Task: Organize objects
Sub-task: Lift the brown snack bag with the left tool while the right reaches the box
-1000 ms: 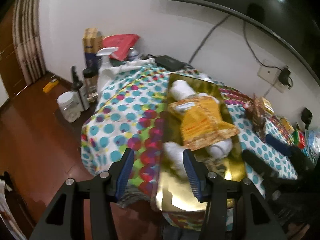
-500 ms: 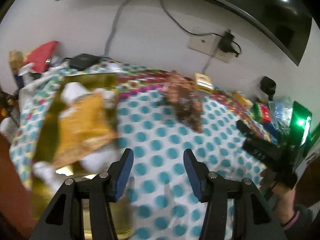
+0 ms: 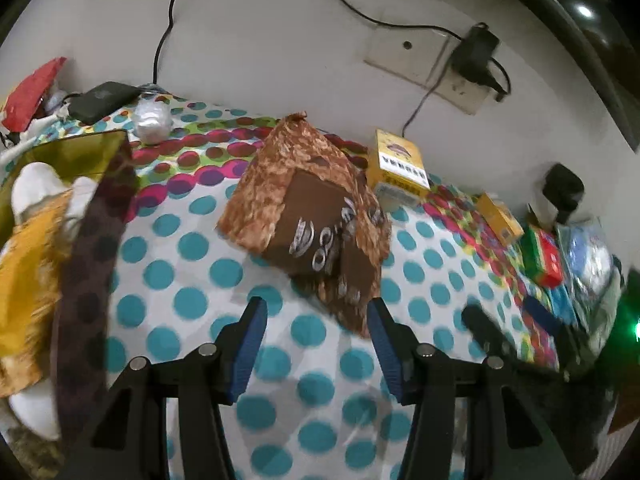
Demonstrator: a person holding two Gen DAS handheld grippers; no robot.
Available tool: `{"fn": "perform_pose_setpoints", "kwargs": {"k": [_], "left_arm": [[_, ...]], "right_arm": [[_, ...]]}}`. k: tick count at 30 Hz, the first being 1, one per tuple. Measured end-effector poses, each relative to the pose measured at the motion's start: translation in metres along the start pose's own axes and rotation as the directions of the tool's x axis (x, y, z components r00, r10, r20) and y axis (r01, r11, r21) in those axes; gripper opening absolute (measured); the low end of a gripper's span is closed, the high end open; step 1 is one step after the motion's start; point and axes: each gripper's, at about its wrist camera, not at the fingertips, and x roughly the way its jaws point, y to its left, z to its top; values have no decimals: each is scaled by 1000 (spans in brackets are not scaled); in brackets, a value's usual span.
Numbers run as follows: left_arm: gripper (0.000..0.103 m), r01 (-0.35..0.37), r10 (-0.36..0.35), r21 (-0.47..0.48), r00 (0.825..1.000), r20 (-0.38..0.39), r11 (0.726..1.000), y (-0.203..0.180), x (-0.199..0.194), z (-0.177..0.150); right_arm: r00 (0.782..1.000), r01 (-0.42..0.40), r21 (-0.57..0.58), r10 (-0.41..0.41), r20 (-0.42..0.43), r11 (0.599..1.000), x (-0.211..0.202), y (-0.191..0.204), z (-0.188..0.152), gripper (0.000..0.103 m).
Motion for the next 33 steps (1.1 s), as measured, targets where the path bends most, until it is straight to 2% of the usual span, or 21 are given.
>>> {"fn": "perform_pose_setpoints", "kwargs": {"k": [4, 7, 9, 10, 12, 17, 20, 26, 27, 28, 33], "left_arm": [[53, 10, -9, -60, 1000, 23, 998, 1, 16, 11], [53, -16, 18, -36, 998, 55, 999, -5, 27, 18], [53, -29, 31, -25, 997, 65, 999, -8, 34, 22], [53, -28, 29, -26, 997, 71, 999, -9, 38, 23], [53, -4, 7, -34, 997, 74, 999, -9, 42, 25], [53, 53, -48, -44, 993, 110, 998, -8, 49, 25], [53, 64, -60, -27, 987, 149, 998, -10, 48, 23], [47, 67, -69, 20, 984, 162, 998, -19, 47, 22], [43, 65, -69, 28, 983, 171, 997, -21, 45, 22], [41, 68, -74, 38, 981, 179, 997, -22, 43, 21], [41, 36, -68, 138, 971, 229, 990, -35, 24, 10]], "right_arm": [[999, -33, 21, 34, -36, 999, -11, -13, -8, 102], [995, -61, 26, 63, -75, 998, -6, -15, -7, 102], [991, -66, 30, 69, -118, 997, -7, -30, -12, 102], [987, -84, 32, 87, -136, 996, 5, -22, -21, 102], [982, -81, 37, 86, -168, 996, 8, -34, -26, 102], [981, -62, 10, 63, -185, 998, -3, -60, -36, 103], [978, -14, -42, 5, -207, 999, -8, -69, -42, 103], [978, -16, -48, 6, -207, 999, -25, -104, -52, 103], [978, -16, -49, 6, -208, 999, -18, -93, -47, 103], [978, -15, -50, 5, -208, 999, -22, -100, -49, 103], [978, -16, -48, 6, -208, 999, -23, -112, -49, 103]]}}
